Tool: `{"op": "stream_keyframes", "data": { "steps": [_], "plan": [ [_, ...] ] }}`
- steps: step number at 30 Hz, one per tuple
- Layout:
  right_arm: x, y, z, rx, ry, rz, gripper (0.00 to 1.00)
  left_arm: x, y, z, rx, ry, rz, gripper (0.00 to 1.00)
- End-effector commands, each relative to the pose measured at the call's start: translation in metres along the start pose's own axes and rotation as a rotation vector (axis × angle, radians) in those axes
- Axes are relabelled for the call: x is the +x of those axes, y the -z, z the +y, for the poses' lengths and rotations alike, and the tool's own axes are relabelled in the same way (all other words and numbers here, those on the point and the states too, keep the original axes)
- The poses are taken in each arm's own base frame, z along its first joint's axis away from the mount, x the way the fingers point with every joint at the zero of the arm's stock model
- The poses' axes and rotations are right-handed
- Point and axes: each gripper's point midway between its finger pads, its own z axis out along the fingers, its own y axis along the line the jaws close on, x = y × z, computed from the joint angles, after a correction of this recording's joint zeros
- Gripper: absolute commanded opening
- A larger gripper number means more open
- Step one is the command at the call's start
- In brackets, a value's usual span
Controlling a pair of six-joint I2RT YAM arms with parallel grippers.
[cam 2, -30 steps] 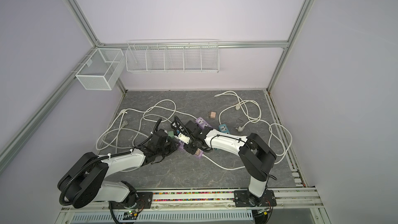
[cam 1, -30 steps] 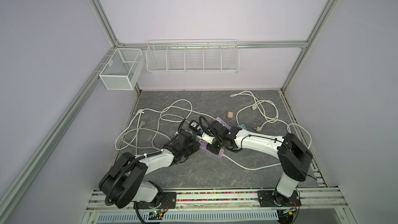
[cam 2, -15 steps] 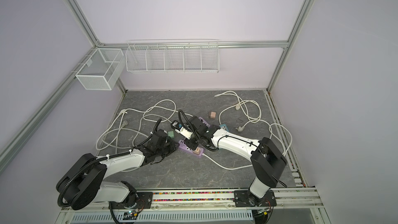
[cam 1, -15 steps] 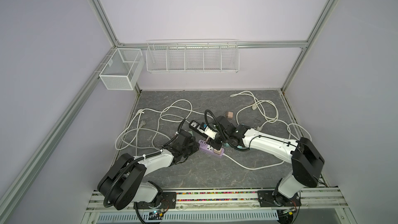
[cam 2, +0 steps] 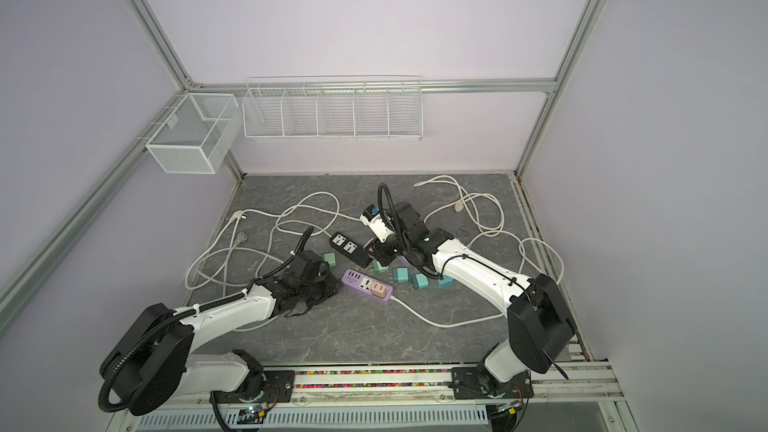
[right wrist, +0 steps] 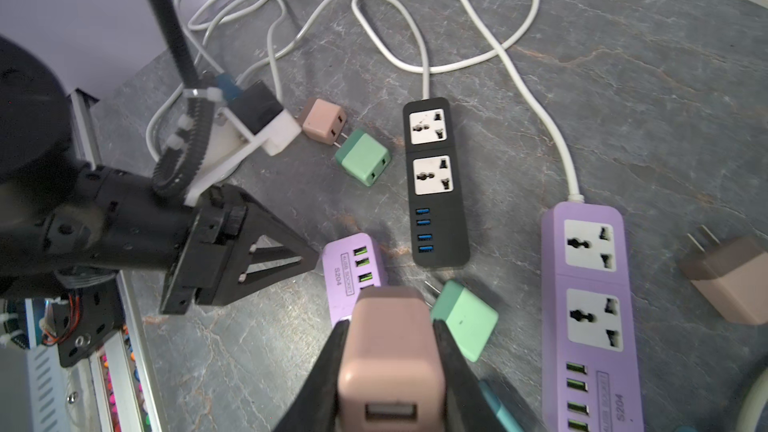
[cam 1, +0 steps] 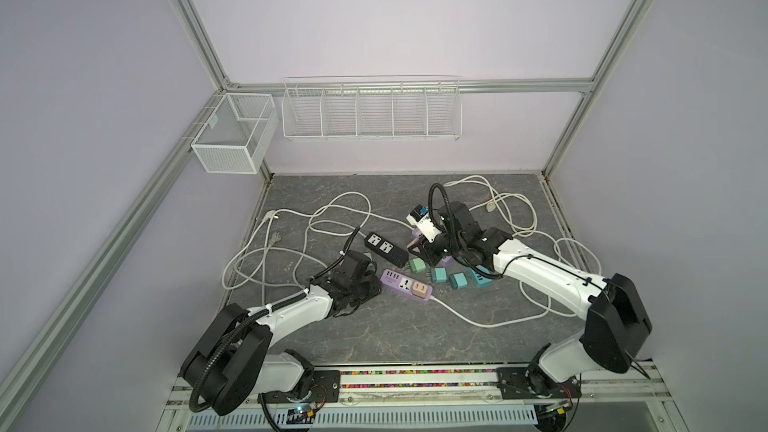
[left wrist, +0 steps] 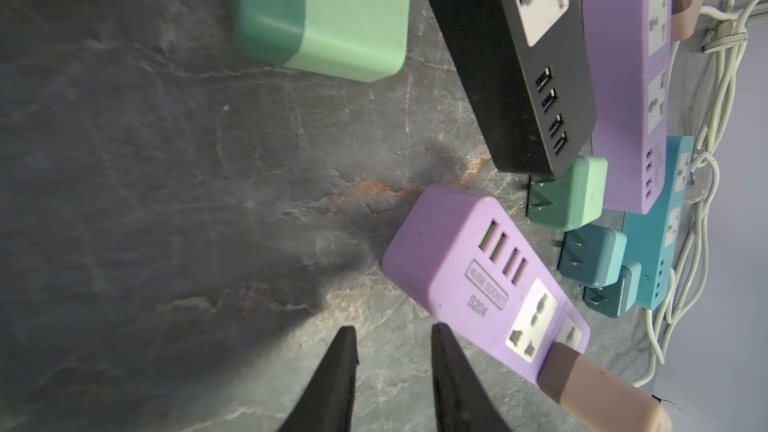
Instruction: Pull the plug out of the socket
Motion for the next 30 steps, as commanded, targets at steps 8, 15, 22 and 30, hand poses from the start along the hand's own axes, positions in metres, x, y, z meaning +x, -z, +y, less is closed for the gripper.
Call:
{"op": "stream_keyframes", "data": {
  "steps": [8,15,22,30],
  "plan": [
    [-0.041,-0.016,-0.053,-0.06,-0.306,-0.148,0.18,-0.039,0.035,-0.025,0.015,-0.059,-0.114,0.33],
    [-0.055,-0.062,-0.074,-0.109,-0.403,-0.167,0.19,-0.061,0.054,-0.036,0.032,-0.103,-0.212,0.33],
    [-0.06,-0.105,-0.086,-0.143,-0.489,-0.176,0.2,-0.073,0.061,-0.039,0.035,-0.106,-0.258,0.35],
    [-0.049,-0.143,-0.087,-0.117,-0.515,-0.128,0.23,-0.082,0.057,-0.044,0.038,-0.11,-0.285,0.35]
  ]
}}
